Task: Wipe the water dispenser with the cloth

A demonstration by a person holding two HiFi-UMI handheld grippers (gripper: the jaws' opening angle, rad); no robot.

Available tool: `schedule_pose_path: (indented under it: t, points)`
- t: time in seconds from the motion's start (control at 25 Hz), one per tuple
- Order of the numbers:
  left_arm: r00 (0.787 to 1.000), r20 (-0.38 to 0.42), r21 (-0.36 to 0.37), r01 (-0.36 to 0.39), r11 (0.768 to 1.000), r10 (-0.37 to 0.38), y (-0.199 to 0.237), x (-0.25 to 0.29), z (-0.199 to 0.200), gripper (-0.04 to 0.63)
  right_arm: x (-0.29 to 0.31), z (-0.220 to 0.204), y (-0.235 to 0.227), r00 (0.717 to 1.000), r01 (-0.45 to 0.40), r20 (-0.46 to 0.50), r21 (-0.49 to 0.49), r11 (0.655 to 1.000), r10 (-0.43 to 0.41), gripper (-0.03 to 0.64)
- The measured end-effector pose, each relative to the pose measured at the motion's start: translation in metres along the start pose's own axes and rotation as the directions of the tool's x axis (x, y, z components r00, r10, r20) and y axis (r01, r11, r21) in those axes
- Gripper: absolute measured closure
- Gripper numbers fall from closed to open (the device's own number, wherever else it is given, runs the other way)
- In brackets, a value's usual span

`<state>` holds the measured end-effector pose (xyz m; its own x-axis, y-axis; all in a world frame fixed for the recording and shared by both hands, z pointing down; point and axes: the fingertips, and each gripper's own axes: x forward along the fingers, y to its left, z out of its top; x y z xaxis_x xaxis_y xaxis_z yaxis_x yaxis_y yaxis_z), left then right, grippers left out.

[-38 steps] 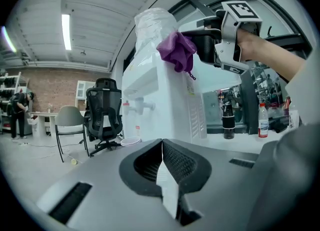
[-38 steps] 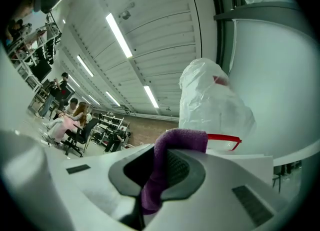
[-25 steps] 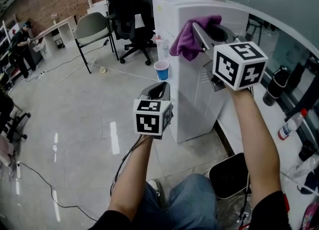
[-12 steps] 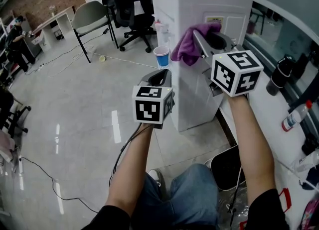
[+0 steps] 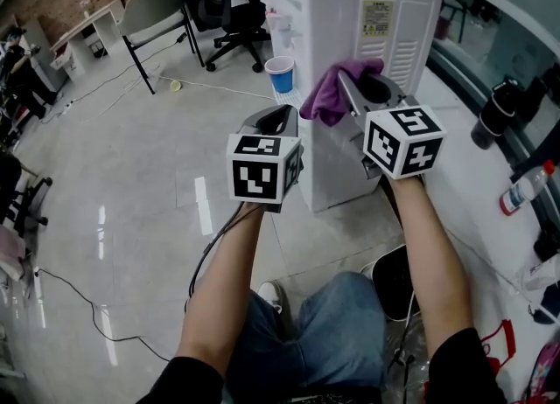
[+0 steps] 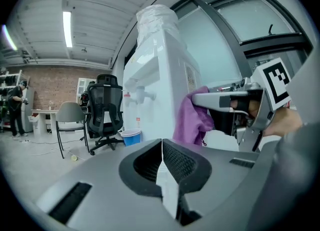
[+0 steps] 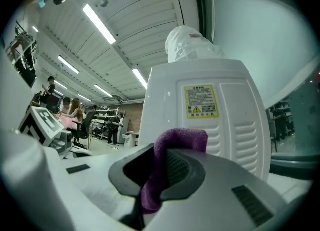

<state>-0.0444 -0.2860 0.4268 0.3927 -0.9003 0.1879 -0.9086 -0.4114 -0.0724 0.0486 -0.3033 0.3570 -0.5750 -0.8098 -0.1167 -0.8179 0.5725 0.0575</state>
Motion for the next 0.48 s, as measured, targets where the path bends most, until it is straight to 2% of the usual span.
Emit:
schedule_pose_path:
  t: [0.48]
  points:
    - [1.000,-0.012,0.012,0.000,1.000,0.000,-0.005,0.006,-0.013,0.568,-0.013,-0.107,-0.002,0.992,0.042,-0.126,0.102,0.994,-0.029,0.584]
